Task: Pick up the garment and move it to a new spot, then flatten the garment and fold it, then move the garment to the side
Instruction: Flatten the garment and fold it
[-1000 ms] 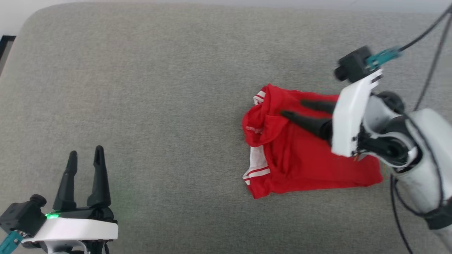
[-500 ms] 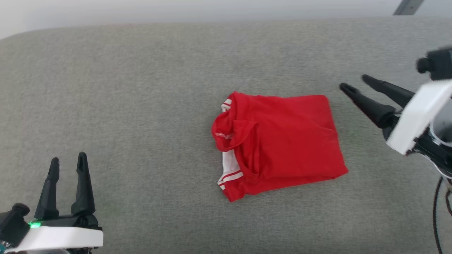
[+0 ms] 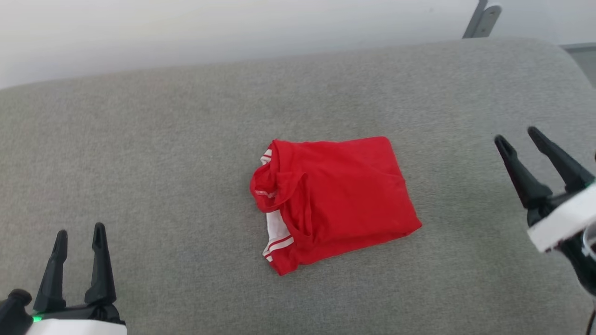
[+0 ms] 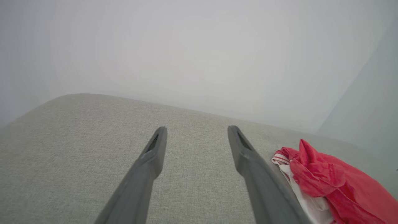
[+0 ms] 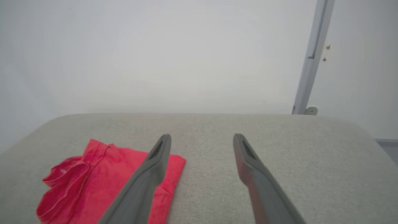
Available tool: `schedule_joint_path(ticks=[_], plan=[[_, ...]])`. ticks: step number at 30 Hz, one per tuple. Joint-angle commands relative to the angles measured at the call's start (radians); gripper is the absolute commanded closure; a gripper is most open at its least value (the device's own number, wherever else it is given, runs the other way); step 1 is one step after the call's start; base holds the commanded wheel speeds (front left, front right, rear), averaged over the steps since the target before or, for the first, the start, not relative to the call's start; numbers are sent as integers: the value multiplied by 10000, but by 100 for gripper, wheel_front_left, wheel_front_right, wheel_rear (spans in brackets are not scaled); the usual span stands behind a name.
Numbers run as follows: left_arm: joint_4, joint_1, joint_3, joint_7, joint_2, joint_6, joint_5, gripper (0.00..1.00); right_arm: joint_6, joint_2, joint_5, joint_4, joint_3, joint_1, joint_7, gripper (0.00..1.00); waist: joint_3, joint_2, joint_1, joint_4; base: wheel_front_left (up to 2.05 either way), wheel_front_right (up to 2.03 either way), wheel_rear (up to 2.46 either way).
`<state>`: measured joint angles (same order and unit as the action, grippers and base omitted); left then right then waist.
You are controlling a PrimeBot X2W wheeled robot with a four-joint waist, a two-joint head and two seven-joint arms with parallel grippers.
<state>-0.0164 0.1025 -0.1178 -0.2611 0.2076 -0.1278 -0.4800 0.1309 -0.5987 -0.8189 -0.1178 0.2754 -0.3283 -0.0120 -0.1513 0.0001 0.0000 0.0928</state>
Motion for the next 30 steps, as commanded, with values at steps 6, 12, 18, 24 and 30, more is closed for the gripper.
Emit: schedule_joint_path(ticks=[6,12,18,24,30], plan=[[-45,384,-284,-49,-87,-36,169,0,-2,-123,945,-828,355,676,2093,0,434,-1,0,239,0,0,0],[-84,614,-452,-49,-195,-35,250,0,-3,-16,1344,-1343,504,942,2705,0,573,-1,0,262,0,0,0],[-59,755,-696,-48,-419,-35,313,0,-3,406,1825,-1129,65,1301,2769,0,639,-1,0,184,0,0,0],[-73,867,-836,-50,-617,-35,395,0,-3,947,2405,-790,-580,1874,2775,0,757,-1,0,-43,0,0,0],[-63,912,-969,-48,-713,-35,405,0,-3,1288,2748,-529,-1030,2295,2775,0,863,-1,0,-269,0,0,0]])
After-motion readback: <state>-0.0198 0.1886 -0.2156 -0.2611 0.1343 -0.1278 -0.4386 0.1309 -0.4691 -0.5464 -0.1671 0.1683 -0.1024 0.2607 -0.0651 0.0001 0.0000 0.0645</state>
